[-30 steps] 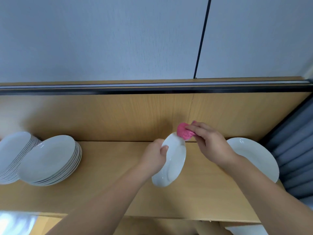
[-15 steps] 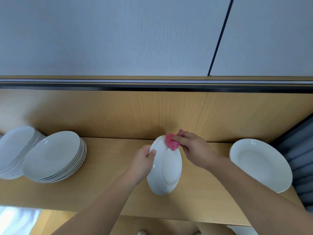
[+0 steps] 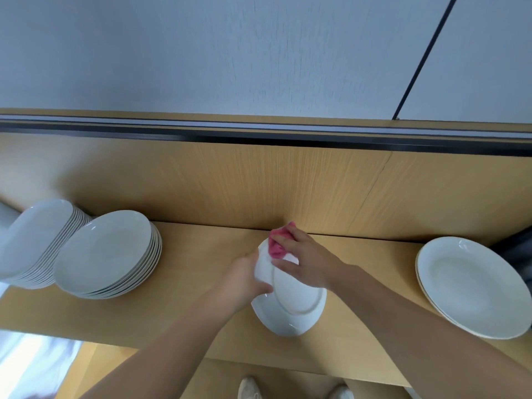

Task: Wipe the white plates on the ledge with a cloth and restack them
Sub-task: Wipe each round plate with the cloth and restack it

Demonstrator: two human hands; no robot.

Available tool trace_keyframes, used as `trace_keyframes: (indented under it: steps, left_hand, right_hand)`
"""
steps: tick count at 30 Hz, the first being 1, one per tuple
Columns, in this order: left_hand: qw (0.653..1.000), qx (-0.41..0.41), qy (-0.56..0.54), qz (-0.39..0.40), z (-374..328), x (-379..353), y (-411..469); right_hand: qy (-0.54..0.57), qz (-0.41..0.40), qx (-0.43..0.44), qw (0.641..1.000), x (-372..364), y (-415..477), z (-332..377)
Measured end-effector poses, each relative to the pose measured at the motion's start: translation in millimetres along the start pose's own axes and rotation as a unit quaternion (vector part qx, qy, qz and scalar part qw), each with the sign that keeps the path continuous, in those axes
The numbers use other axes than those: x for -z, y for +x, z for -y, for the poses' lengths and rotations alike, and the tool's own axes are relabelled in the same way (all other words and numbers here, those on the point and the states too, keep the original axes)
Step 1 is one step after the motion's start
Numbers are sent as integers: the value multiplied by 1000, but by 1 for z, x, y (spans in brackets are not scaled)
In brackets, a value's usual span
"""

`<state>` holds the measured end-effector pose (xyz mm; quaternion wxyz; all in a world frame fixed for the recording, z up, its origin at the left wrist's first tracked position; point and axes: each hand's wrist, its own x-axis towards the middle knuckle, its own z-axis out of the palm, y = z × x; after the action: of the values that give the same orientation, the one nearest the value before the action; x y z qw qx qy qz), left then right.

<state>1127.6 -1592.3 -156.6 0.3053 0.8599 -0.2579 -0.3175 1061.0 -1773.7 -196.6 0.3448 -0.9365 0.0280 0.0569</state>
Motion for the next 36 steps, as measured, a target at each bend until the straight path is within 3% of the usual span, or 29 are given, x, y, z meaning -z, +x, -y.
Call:
trace_keyframes:
  steps: [4, 8, 15, 27, 30, 36]
  left_hand:
    - [1000, 14, -24, -7, 8, -1, 2]
    - [997, 24, -70, -6, 21, -1, 1]
    - [994, 37, -104, -7, 32, -1, 2]
    - [988, 54, -144, 2, 52, -6, 9]
    - [993, 33, -103, 46, 51, -1, 10]
    - [994, 39, -23, 104, 49, 5, 18]
  right_hand:
    - [41, -50, 8, 998, -13, 20, 5]
    - [74, -19, 17, 997, -11, 27, 2]
    - [126, -14, -54, 990, -6, 24, -13]
    - [123, -109, -159, 973, -39, -32, -47]
    - [131, -140, -145, 971, -48, -40, -44]
    - [191, -82, -113, 972, -37, -26, -50]
